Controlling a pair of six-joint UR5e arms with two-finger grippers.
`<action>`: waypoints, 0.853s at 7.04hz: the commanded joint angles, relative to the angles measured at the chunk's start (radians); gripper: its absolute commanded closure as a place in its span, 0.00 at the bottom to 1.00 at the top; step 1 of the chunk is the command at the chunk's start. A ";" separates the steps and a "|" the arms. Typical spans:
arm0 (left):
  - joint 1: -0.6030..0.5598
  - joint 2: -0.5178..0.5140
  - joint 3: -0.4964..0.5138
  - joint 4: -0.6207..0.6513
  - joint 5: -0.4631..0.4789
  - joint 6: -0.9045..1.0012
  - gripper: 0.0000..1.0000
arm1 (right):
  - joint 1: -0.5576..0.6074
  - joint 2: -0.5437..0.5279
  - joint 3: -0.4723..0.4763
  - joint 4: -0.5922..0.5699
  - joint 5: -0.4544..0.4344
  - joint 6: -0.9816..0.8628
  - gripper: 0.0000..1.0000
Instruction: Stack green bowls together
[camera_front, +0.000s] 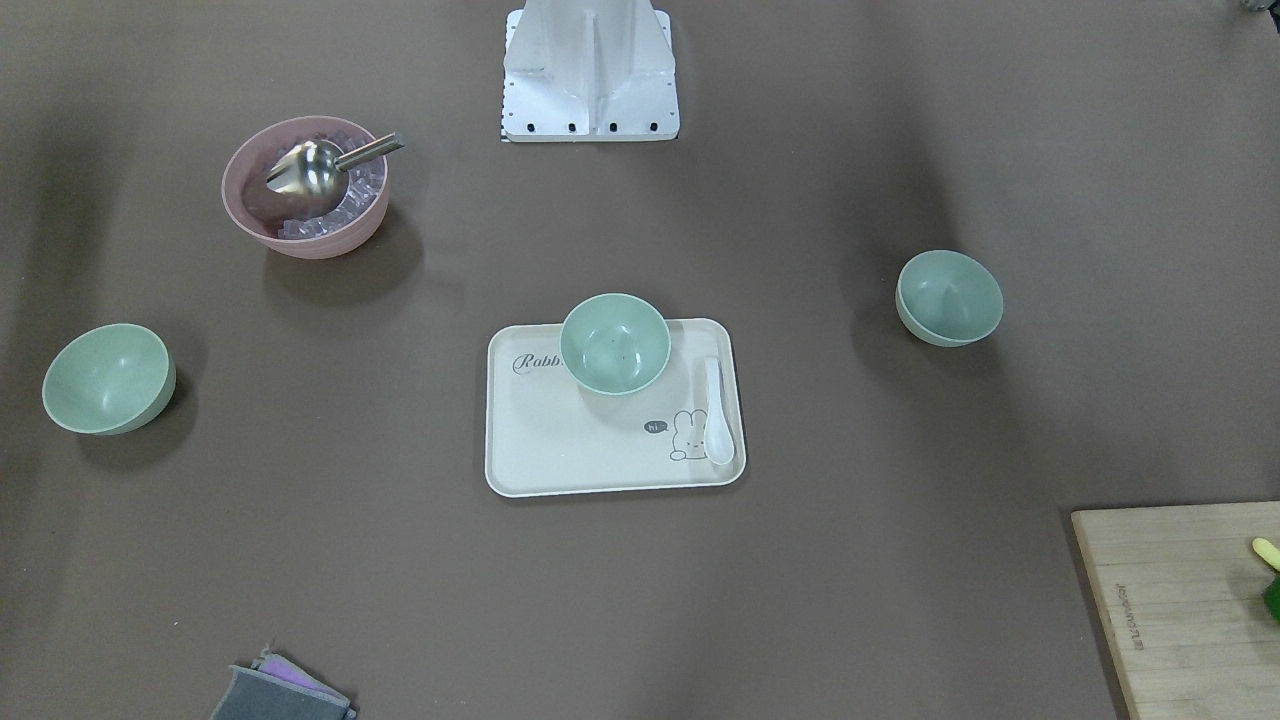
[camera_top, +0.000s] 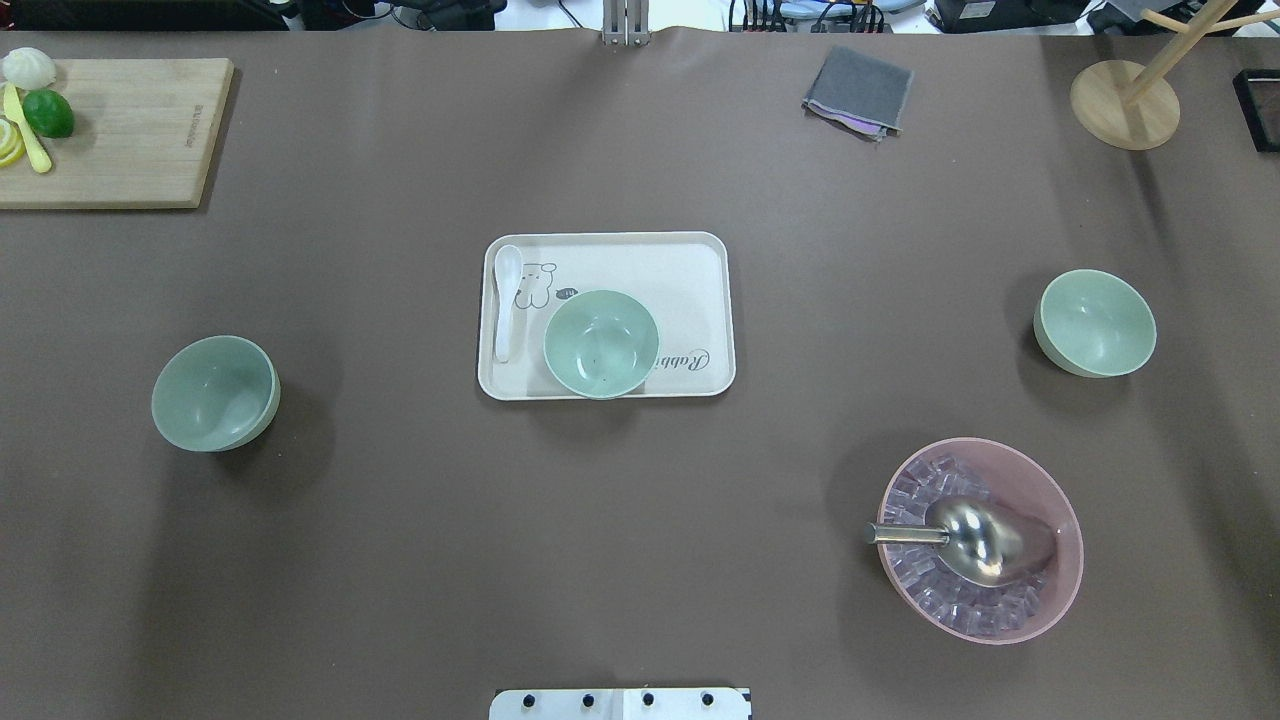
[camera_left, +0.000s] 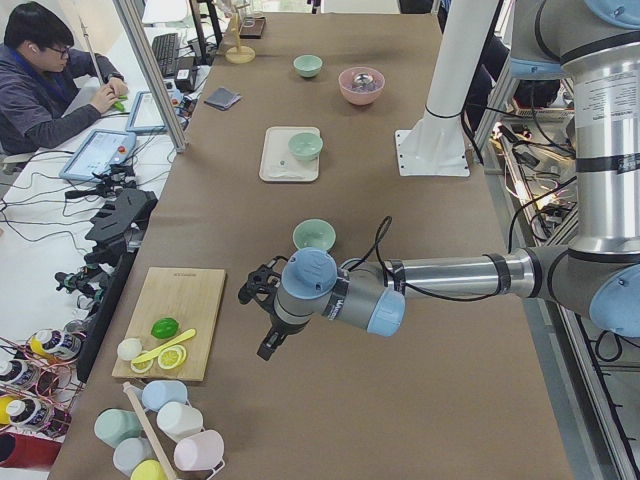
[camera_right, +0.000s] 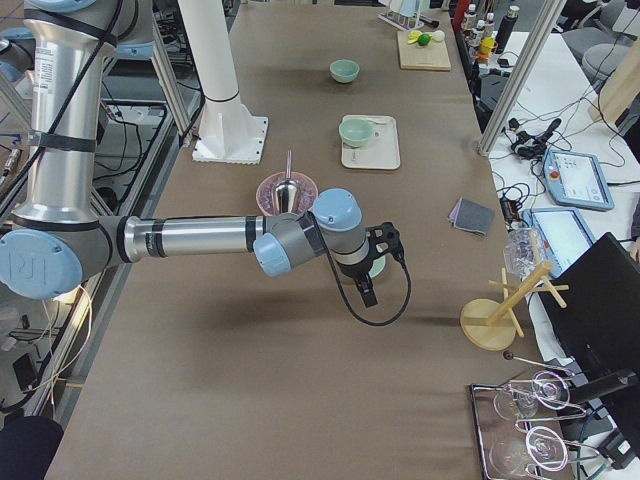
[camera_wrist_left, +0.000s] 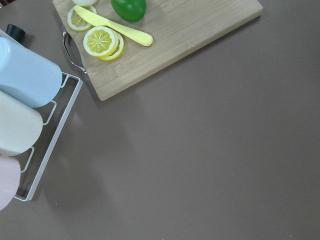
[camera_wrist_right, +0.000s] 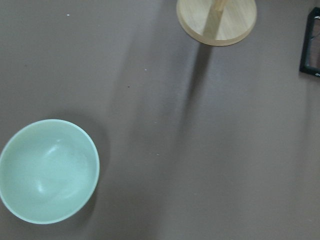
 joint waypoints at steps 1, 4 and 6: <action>0.074 -0.025 -0.005 -0.037 -0.123 -0.164 0.02 | -0.148 0.038 0.008 0.077 0.028 0.279 0.00; 0.220 -0.026 -0.005 -0.255 -0.037 -0.553 0.02 | -0.334 0.084 0.031 0.108 -0.126 0.565 0.00; 0.363 -0.050 -0.009 -0.353 0.081 -0.823 0.02 | -0.409 0.083 0.039 0.104 -0.255 0.671 0.00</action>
